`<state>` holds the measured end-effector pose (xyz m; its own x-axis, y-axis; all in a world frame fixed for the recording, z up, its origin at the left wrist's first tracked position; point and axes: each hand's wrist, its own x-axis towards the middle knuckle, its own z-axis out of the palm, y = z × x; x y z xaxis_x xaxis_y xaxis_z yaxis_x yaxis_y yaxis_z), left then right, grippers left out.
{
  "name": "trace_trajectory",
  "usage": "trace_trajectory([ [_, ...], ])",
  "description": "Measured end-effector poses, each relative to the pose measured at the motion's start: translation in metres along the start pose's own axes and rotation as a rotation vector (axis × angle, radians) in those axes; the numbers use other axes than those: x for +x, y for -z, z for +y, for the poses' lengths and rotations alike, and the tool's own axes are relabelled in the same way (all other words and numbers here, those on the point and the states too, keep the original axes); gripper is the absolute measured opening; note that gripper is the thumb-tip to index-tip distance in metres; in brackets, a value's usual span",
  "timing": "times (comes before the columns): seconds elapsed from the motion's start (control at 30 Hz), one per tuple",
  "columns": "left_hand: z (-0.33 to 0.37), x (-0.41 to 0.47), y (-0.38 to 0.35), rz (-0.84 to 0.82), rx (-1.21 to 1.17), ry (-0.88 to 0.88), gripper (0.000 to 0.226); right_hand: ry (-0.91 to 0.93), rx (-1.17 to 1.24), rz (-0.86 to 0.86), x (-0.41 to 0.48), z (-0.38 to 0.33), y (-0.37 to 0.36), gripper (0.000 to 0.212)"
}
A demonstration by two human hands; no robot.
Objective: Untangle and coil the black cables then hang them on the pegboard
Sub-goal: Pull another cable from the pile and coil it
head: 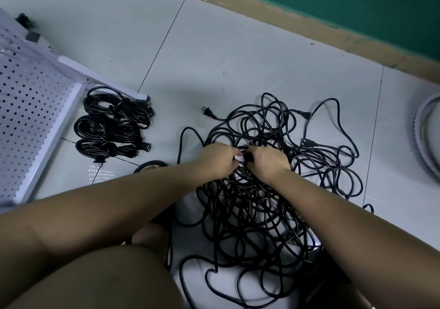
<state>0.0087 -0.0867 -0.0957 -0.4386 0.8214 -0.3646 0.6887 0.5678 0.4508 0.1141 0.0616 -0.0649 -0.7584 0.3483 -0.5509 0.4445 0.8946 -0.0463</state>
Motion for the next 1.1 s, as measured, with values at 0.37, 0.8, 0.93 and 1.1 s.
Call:
trace_trajectory([
  [0.37,0.006,0.007,-0.004,-0.004,-0.071,0.046,0.017,-0.02,-0.15,-0.148,0.016,-0.019,0.008,0.041],
  [0.8,0.013,0.0,0.001,-0.076,-0.492,-0.047,0.035,0.202,0.604,-0.105,-0.013,0.035,0.029,0.034],
  [0.93,0.026,-0.004,0.019,-0.006,-0.626,-0.082,0.027,0.27,0.615,-0.008,-0.038,0.036,0.049,0.033],
  [1.1,0.053,-0.02,0.065,-0.013,-0.73,-0.114,0.029,0.287,0.631,0.091,-0.072,0.041,0.094,0.032],
])
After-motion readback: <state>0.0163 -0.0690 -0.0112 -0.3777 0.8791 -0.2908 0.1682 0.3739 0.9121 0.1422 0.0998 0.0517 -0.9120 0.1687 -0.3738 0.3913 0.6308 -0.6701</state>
